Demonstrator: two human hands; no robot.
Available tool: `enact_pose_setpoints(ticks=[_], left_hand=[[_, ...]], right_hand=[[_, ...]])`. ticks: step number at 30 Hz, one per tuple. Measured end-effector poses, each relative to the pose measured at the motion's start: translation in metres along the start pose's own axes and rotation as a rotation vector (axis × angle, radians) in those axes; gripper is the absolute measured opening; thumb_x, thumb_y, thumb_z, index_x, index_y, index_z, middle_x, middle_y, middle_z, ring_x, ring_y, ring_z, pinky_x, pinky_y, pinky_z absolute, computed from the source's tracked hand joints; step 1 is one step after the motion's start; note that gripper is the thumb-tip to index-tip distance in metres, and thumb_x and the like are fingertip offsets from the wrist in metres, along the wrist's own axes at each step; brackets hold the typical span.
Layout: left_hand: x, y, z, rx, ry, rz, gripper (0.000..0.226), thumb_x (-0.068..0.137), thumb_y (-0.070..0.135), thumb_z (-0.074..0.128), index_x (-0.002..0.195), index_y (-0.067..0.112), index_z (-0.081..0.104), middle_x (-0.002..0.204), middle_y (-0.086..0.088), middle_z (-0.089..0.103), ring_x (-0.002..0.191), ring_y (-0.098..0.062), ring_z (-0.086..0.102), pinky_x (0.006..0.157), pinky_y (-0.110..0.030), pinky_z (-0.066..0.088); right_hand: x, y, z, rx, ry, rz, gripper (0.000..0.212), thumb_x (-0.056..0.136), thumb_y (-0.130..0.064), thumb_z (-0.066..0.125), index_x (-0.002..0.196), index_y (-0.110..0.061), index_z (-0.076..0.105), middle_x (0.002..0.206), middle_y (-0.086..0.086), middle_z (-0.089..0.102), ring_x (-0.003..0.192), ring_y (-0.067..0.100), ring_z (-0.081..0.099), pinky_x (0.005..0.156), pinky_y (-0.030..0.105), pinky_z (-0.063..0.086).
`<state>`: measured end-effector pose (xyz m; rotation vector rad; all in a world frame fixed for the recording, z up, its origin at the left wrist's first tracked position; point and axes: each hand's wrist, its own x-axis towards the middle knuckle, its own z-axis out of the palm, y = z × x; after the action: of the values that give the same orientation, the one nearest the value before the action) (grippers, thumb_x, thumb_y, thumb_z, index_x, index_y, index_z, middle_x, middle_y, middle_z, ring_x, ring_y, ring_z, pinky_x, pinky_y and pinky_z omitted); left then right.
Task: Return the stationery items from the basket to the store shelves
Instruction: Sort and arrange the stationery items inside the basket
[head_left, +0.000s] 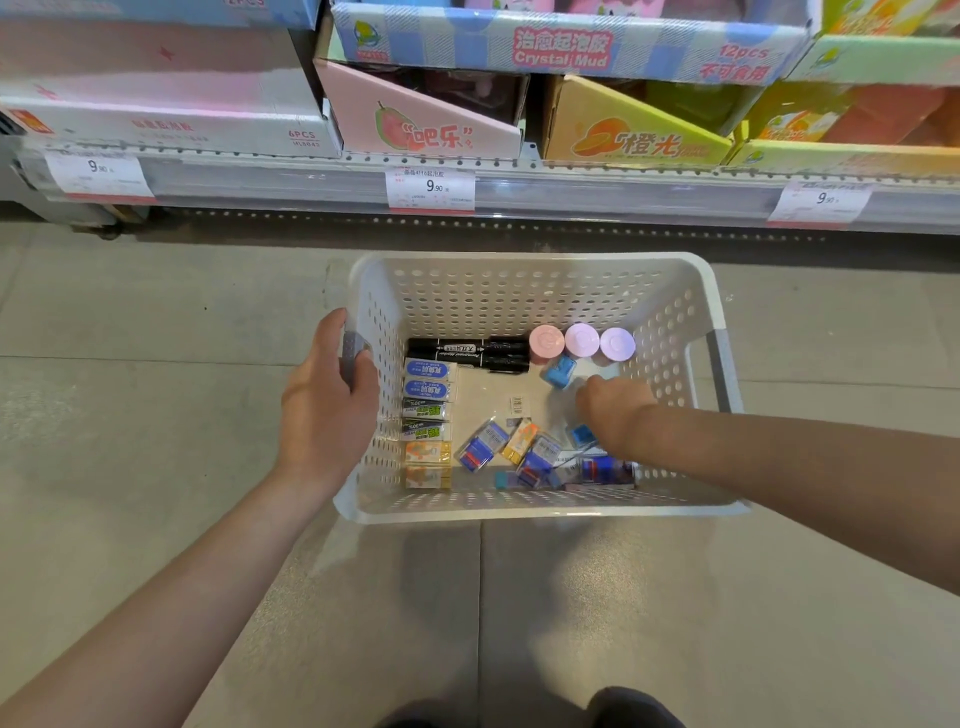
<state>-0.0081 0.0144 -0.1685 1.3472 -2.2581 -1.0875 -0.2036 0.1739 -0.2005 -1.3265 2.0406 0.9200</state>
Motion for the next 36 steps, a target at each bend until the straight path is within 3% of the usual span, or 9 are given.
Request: enact_pose_setpoints(ticks=[16, 18, 20, 21, 23, 27, 30, 34, 36], left_hand=[[-0.002, 0.0, 0.001, 0.037, 0.017, 0.025, 0.038, 0.097, 0.015, 0.039, 0.135, 0.014, 0.039, 0.062, 0.009, 0.039, 0.051, -0.01, 0.04, 0.046, -0.021, 0.028], [-0.001, 0.0, 0.001, 0.04, 0.024, 0.021, 0.038, 0.097, 0.016, 0.039, 0.135, 0.015, 0.04, 0.063, 0.008, 0.04, 0.052, -0.01, 0.04, 0.047, -0.02, 0.029], [-0.001, 0.0, 0.002, 0.035, 0.023, 0.019, 0.039, 0.097, 0.017, 0.039, 0.135, 0.016, 0.04, 0.065, 0.008, 0.041, 0.054, -0.009, 0.041, 0.048, -0.021, 0.031], [0.0, -0.001, 0.002, 0.029, 0.021, 0.02, 0.039, 0.096, 0.017, 0.039, 0.135, 0.016, 0.04, 0.066, 0.008, 0.042, 0.054, -0.009, 0.041, 0.049, -0.023, 0.032], [0.001, -0.002, 0.002, 0.021, 0.016, 0.019, 0.039, 0.096, 0.018, 0.039, 0.135, 0.016, 0.04, 0.067, 0.008, 0.044, 0.055, -0.009, 0.042, 0.05, -0.026, 0.033], [0.0, -0.004, 0.002, 0.013, 0.014, 0.039, 0.04, 0.096, 0.018, 0.04, 0.136, 0.016, 0.039, 0.069, 0.004, 0.047, 0.058, -0.01, 0.042, 0.057, -0.028, 0.034], [0.0, -0.005, 0.003, 0.01, 0.006, 0.034, 0.042, 0.097, 0.02, 0.039, 0.138, 0.017, 0.037, 0.08, 0.0, 0.05, 0.063, -0.012, 0.043, 0.057, -0.028, 0.035], [0.001, -0.006, 0.002, 0.007, -0.001, 0.031, 0.043, 0.097, 0.022, 0.039, 0.14, 0.019, 0.035, 0.081, -0.001, 0.053, 0.066, -0.016, 0.045, 0.061, -0.029, 0.038], [-0.001, -0.004, 0.002, 0.016, -0.006, 0.023, 0.044, 0.097, 0.021, 0.039, 0.141, 0.018, 0.034, 0.075, 0.003, 0.048, 0.062, -0.012, 0.043, 0.058, -0.028, 0.036]], right_hand=[[0.001, 0.003, -0.015, 0.047, -0.074, 0.018, 0.039, 0.094, -0.002, 0.044, 0.133, -0.004, 0.043, 0.129, 0.009, 0.054, 0.119, 0.027, 0.054, 0.091, 0.032, 0.047], [-0.004, 0.001, -0.026, 0.003, 0.003, -0.015, 0.036, 0.092, 0.001, 0.042, 0.126, -0.006, 0.049, 0.099, 0.01, 0.056, 0.095, 0.026, 0.055, 0.075, 0.024, 0.046], [-0.008, -0.002, -0.037, -0.002, 0.17, -0.052, 0.041, 0.081, 0.011, 0.039, 0.111, -0.013, 0.052, 0.068, 0.006, 0.032, 0.069, 0.022, 0.035, 0.055, 0.021, 0.029], [-0.009, -0.005, -0.041, 0.069, 0.24, -0.078, 0.038, 0.076, 0.013, 0.039, 0.1, -0.014, 0.051, 0.066, 0.007, 0.031, 0.064, 0.021, 0.033, 0.051, 0.022, 0.028], [-0.008, -0.014, -0.047, 0.427, 0.261, -0.177, 0.017, 0.08, 0.002, 0.056, 0.094, -0.003, 0.065, 0.077, 0.012, 0.058, 0.068, 0.023, 0.052, 0.055, 0.03, 0.043], [-0.001, -0.043, -0.044, 1.108, 0.0, -0.17, 0.031, 0.077, -0.03, 0.073, 0.088, -0.001, 0.075, 0.077, 0.009, 0.07, 0.073, 0.015, 0.064, 0.074, 0.027, 0.054], [0.013, -0.067, -0.033, 1.321, -0.057, -0.01, 0.025, 0.084, -0.015, 0.066, 0.1, 0.004, 0.07, 0.093, 0.017, 0.072, 0.085, 0.023, 0.069, 0.089, 0.035, 0.055], [0.02, -0.09, -0.029, 1.665, -0.301, 0.204, 0.031, 0.085, 0.0, 0.065, 0.114, 0.005, 0.055, 0.087, 0.012, 0.064, 0.072, 0.019, 0.066, 0.059, 0.022, 0.057], [0.025, -0.097, -0.029, 1.714, -0.36, 0.253, 0.027, 0.087, 0.0, 0.062, 0.112, 0.005, 0.054, 0.108, 0.017, 0.065, 0.094, 0.023, 0.068, 0.076, 0.025, 0.059]])
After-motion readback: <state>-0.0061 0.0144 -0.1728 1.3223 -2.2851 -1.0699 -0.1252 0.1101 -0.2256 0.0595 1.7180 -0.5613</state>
